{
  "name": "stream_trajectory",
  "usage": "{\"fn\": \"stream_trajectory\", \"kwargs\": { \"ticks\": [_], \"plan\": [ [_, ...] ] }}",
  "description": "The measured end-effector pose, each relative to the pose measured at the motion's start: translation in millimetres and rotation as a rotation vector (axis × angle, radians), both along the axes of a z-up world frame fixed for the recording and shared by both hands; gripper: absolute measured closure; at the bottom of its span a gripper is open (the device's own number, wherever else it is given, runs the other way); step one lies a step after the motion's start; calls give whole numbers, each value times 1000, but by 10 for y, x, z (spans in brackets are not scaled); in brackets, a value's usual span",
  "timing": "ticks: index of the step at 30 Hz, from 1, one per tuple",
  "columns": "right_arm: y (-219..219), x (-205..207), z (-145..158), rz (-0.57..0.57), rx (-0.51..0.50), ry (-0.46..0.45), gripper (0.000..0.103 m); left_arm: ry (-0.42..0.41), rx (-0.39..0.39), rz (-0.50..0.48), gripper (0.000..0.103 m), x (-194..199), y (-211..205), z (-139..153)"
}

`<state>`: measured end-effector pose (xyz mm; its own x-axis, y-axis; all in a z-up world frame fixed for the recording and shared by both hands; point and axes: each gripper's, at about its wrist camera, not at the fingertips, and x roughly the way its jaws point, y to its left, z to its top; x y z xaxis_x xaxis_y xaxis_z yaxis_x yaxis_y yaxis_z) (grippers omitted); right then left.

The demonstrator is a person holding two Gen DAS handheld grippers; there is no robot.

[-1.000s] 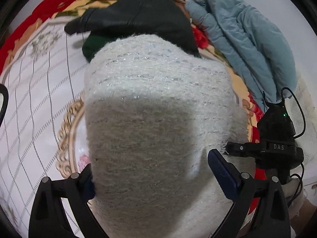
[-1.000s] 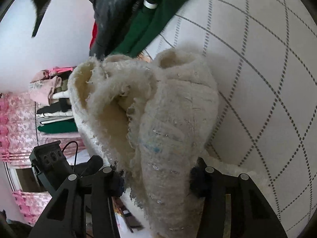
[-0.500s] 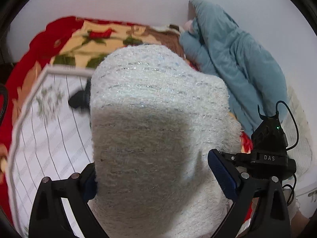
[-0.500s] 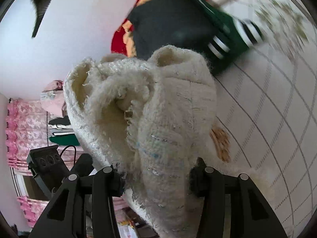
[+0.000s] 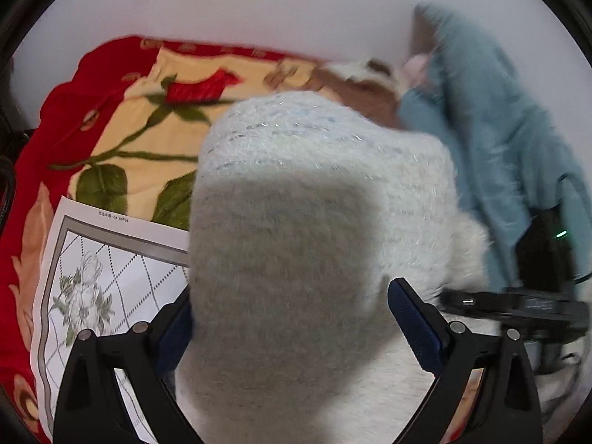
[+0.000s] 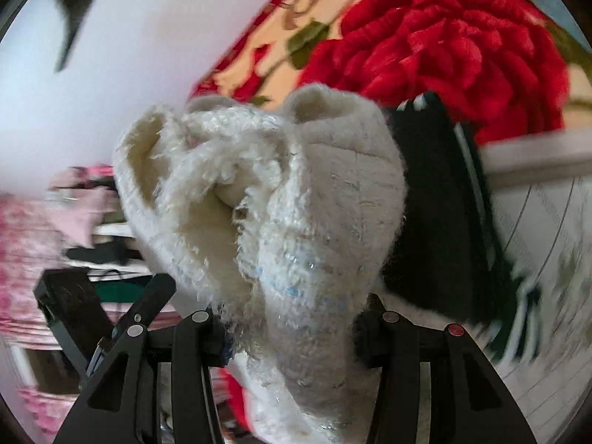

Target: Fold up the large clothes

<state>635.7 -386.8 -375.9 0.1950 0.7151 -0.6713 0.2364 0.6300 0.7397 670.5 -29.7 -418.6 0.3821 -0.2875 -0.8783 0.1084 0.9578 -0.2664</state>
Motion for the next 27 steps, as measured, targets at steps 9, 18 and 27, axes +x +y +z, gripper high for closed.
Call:
{"fn": "stream_trajectory", "kwargs": {
  "ticks": [9, 18, 27],
  "plan": [
    [133, -58, -45, 115, -263, -38, 25, 5, 75, 2, 5, 82, 33, -8],
    [156, -983, 701, 45, -771, -174, 0, -120, 239, 92, 3, -658, 208, 596],
    [363, -2122, 1747, -23, -936, -240, 0, -154, 230, 180, 3, -1715, 395, 1493]
  ]
}}
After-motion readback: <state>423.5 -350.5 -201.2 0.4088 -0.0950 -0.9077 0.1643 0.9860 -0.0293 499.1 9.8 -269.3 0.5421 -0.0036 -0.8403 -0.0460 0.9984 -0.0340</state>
